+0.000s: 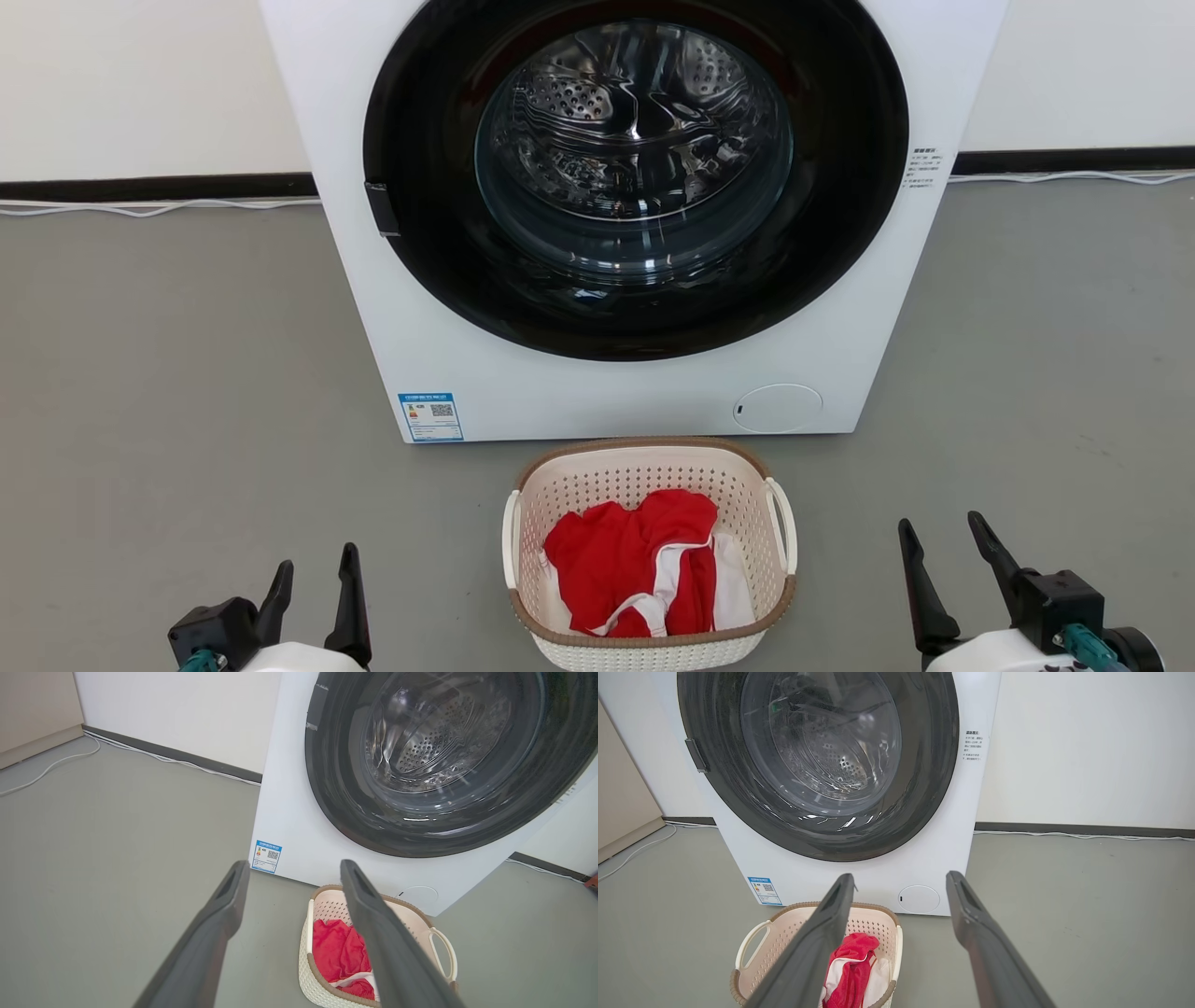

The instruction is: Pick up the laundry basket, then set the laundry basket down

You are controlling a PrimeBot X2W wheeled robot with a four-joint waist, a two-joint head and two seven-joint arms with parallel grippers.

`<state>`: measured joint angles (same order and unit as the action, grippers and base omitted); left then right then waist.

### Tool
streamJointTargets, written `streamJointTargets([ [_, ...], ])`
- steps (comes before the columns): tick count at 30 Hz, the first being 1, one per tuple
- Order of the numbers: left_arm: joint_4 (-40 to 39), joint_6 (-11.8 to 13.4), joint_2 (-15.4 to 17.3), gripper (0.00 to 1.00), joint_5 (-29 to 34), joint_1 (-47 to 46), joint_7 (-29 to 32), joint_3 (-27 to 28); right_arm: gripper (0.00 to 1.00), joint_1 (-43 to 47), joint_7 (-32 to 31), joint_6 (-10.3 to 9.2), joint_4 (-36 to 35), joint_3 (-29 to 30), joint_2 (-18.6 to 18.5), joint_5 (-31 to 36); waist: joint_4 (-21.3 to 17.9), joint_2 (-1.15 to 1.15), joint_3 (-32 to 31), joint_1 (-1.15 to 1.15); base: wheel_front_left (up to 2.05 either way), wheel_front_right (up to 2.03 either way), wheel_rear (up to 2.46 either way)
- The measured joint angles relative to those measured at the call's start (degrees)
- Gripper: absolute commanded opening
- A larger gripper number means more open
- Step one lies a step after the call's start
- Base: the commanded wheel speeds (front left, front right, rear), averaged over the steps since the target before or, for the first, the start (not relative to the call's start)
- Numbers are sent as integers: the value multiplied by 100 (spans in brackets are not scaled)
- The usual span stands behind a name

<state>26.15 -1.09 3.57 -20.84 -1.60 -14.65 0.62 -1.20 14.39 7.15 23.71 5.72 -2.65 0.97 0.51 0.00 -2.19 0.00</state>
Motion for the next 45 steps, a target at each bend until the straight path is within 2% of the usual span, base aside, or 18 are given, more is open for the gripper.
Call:
streamJointTargets([
  [10, 48, -102, -35, 100, 80, 0, 0, 114, 100, 0, 0, 0, -11, 16, 0, 1, -20, 0, -6, 0, 0, 0, 0],
  [11, 66, -102, -49, 0, 80, 2, 0, 125, 0, 2, -1, -1, 2, 13, 1, 1, -22, 0, -9, 0, 0, 0, 0],
  [17, 349, -99, -136, 0, -41, 167, 60, 121, 0, 133, -82, -7, 309, 12, 42, -119, -22, 0, -5, 0, 0, 0, 0],
  [45, 20, -170, -133, 0, -1668, 155, 541, 168, 0, 115, -505, -7, 56, 25, 42, -2270, -30, 0, 54, 1, 0, 0, 0],
])
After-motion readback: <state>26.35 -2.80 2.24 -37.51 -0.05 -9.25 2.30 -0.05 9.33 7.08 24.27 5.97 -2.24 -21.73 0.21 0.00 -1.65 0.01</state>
